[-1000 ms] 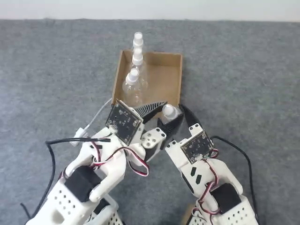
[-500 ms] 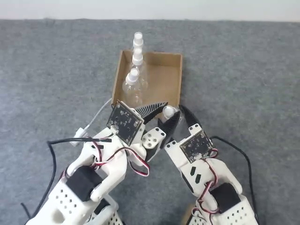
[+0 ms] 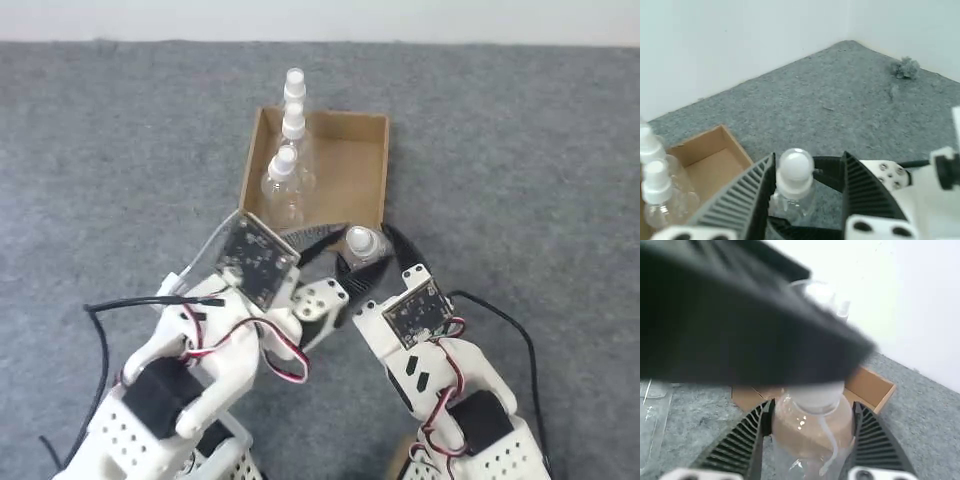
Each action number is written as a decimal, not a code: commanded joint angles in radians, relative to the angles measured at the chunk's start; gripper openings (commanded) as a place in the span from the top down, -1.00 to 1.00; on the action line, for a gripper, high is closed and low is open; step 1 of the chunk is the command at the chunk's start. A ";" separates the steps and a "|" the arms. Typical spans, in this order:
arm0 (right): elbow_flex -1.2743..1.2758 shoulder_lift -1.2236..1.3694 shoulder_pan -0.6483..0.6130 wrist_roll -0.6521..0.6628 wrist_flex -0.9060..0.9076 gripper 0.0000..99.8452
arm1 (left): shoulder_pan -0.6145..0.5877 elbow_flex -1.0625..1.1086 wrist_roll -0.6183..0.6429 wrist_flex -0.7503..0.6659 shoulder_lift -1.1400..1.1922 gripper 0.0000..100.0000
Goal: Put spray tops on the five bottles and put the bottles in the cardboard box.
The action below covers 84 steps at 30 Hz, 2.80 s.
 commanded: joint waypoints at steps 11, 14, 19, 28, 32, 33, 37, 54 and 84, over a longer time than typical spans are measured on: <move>-0.012 -0.015 -0.012 0.012 -0.024 0.71 | -0.104 -0.082 0.002 0.012 -0.015 0.62; -0.012 -0.015 -0.012 0.012 -0.024 0.71 | -0.103 -0.045 0.002 0.006 -0.015 0.62; -0.012 -0.015 -0.013 0.012 -0.024 0.71 | -0.100 0.045 -0.003 -0.071 -0.012 0.62; -0.012 -0.015 -0.013 0.012 -0.024 0.71 | -0.031 0.122 -0.057 -0.115 -0.014 0.63; -0.012 -0.015 -0.007 0.012 -0.024 0.71 | -0.025 0.117 -0.055 -0.101 -0.014 0.63; -0.012 -0.015 -0.007 0.012 -0.024 0.71 | -0.026 0.116 -0.055 -0.101 -0.014 0.63; -0.012 -0.015 -0.007 0.012 -0.022 0.71 | -0.057 0.113 -0.049 -0.101 -0.015 0.63; -0.012 -0.015 -0.007 0.012 -0.022 0.71 | -0.120 0.101 0.014 -0.101 -0.015 0.63; 0.005 -0.015 -0.007 0.012 -0.031 0.71 | -0.120 -0.002 0.049 -0.037 -0.015 0.62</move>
